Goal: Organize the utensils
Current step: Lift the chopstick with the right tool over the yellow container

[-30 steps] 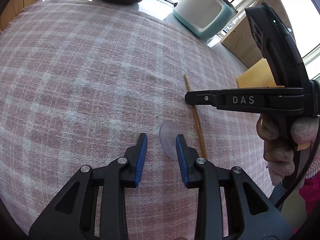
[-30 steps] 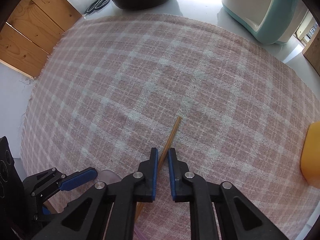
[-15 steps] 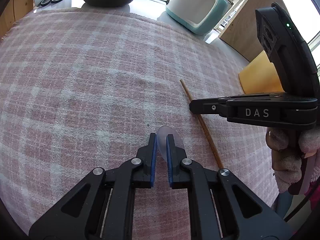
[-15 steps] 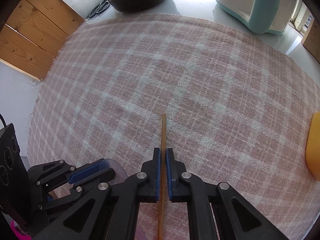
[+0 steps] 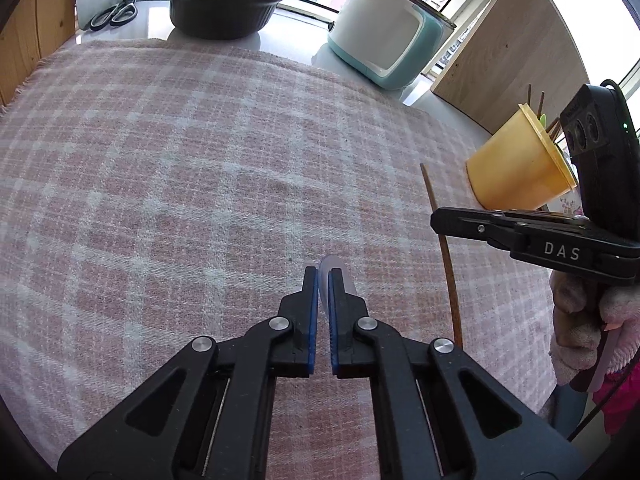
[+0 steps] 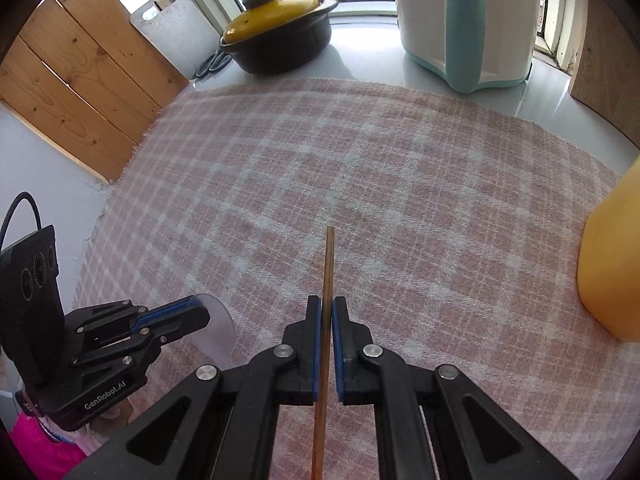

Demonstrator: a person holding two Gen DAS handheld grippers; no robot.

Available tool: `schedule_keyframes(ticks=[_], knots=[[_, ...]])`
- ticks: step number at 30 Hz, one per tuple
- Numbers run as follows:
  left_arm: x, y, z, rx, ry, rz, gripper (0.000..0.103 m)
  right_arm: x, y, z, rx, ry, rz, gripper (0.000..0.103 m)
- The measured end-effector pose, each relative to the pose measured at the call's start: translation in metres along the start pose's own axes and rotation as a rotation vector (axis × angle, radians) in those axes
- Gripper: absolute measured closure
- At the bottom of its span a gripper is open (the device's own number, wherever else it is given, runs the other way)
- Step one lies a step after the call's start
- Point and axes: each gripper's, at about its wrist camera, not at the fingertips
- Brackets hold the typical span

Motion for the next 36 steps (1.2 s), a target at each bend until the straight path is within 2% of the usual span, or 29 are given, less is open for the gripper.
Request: schedule_keyframes(ticks=[9, 21, 36], knots=[[-0.031, 0.004, 0.028, 0.069, -0.003, 0.076, 0.103, -0.058, -0.019, 0.002, -0.026, -0.035, 0.139, 0.101], [-0.054, 0.012, 0.077, 0.175, -0.042, 0.149, 0.103, -0.128, -0.049, 0.019, 0.032, -0.131, 0.317, 0.101], [-0.069, 0.019, 0.147, 0.303, -0.125, 0.225, 0.103, -0.207, -0.081, 0.045, 0.090, -0.271, 0.465, 0.101]])
Point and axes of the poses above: each gripper's, at about its wrist camera, not at the fingertips, and x roughly the way its jaws point, z to its right, y to its top, and after that the axes turned 12 degrees about -x, right-handed
